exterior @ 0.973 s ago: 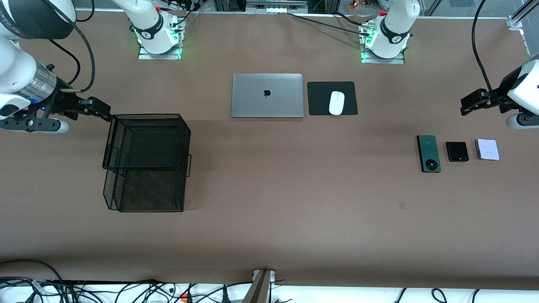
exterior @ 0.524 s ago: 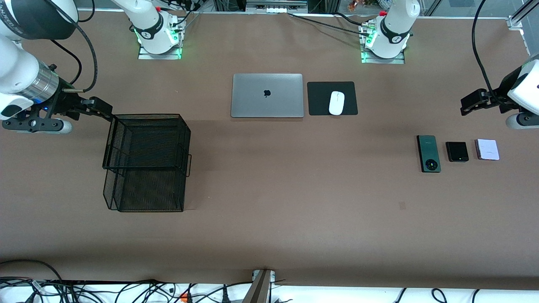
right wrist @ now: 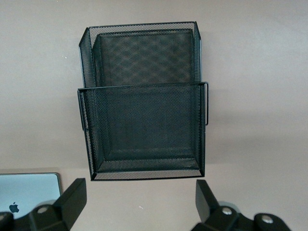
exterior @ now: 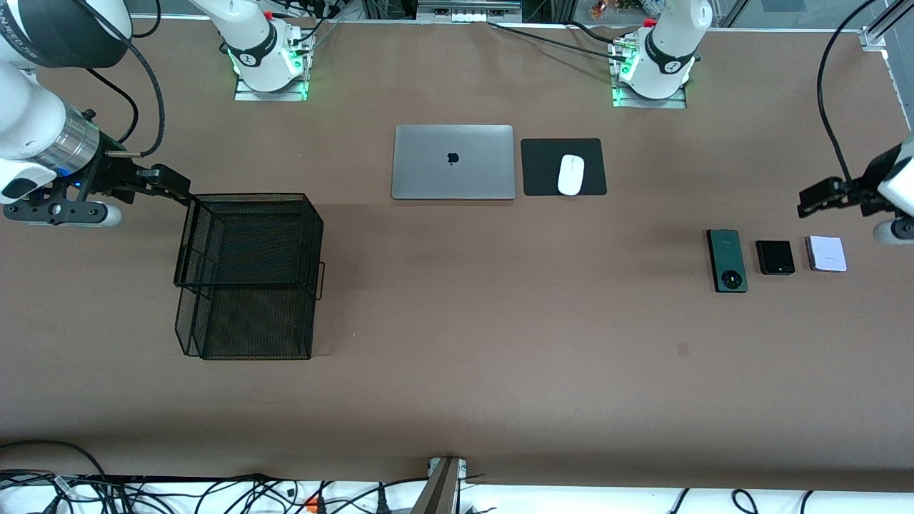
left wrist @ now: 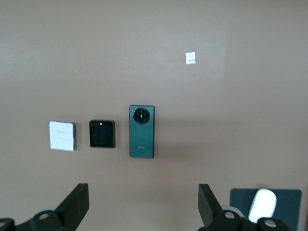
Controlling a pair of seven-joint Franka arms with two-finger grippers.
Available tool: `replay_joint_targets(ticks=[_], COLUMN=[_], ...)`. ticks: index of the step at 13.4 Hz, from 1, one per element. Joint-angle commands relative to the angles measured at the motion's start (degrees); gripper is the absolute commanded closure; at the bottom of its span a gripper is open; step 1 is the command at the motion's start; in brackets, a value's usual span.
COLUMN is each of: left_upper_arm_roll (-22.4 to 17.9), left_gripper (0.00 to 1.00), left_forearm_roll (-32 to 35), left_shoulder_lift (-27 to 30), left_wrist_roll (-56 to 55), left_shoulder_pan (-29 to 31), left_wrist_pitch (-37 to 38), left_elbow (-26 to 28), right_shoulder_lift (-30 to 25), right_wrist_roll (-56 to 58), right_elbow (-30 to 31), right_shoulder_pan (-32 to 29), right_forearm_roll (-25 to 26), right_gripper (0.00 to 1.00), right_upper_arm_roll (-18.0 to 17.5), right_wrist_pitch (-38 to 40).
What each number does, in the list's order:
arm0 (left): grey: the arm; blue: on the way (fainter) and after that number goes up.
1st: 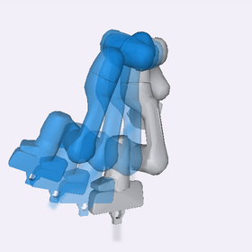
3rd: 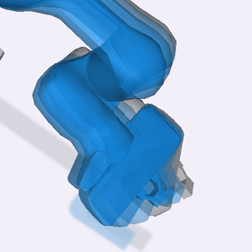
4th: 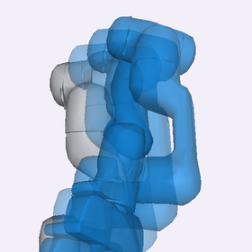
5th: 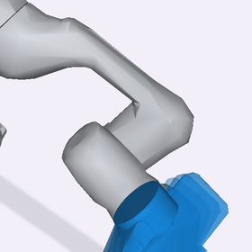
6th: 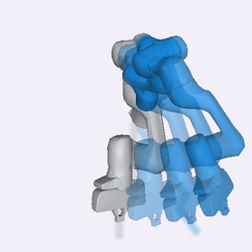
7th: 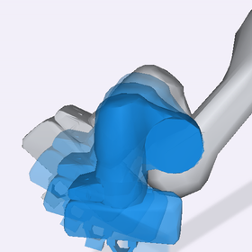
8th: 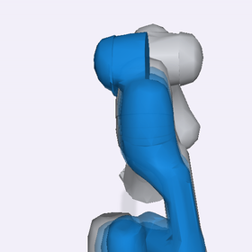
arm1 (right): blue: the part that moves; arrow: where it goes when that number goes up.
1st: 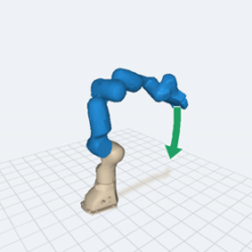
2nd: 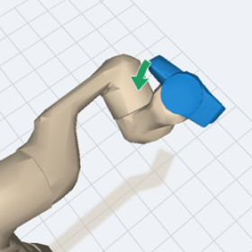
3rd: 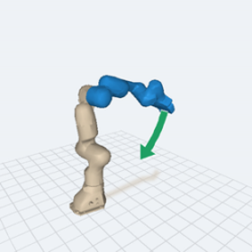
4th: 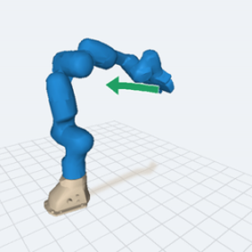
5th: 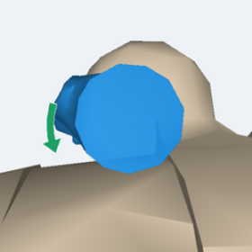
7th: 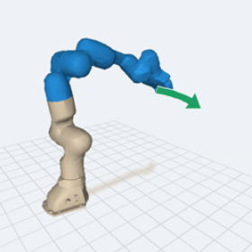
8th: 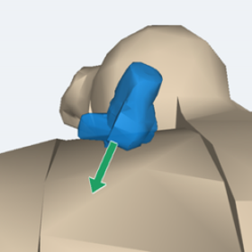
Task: Place phones with both arms
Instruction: 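Reach the left gripper toward the green phone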
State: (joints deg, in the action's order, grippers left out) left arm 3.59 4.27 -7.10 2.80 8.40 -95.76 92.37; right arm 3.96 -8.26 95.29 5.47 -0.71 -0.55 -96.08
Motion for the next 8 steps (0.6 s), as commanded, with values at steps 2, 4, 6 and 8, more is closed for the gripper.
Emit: replay_joint_targets(ticks=[2, 4, 6, 8], left_upper_arm_roll=[0.3, 0.3, 0.3, 0.3], left_gripper=[0.00, 0.00, 0.00, 0.00], left_forearm_roll=[0.4, 0.4, 0.4, 0.4], left_shoulder_lift=[0.0, -0.6, -0.9, -0.9], left_wrist_roll=[1.9, 1.9, 1.9, 1.9], left_shoulder_pan=[2.1, 3.2, 3.6, 4.2], left_wrist_pitch=[-12.2, -19.4, -26.2, -33.6], left_elbow=[10.1, 15.2, 20.5, 26.3], right_shoulder_lift=[-0.7, -0.9, -0.9, -0.5], right_wrist_roll=[0.0, -0.3, -1.4, -1.6], right_elbow=[0.1, 0.0, -0.2, 0.0], right_shoulder_pan=[-0.2, -0.3, -0.3, -0.4], right_forearm_roll=[-0.5, -0.1, -0.1, 0.1], right_gripper=[0.01, 0.00, 0.00, 0.00], right_upper_arm_roll=[0.2, 0.5, 1.3, 2.0], right_wrist_pitch=[1.7, 2.2, 2.1, 2.0])
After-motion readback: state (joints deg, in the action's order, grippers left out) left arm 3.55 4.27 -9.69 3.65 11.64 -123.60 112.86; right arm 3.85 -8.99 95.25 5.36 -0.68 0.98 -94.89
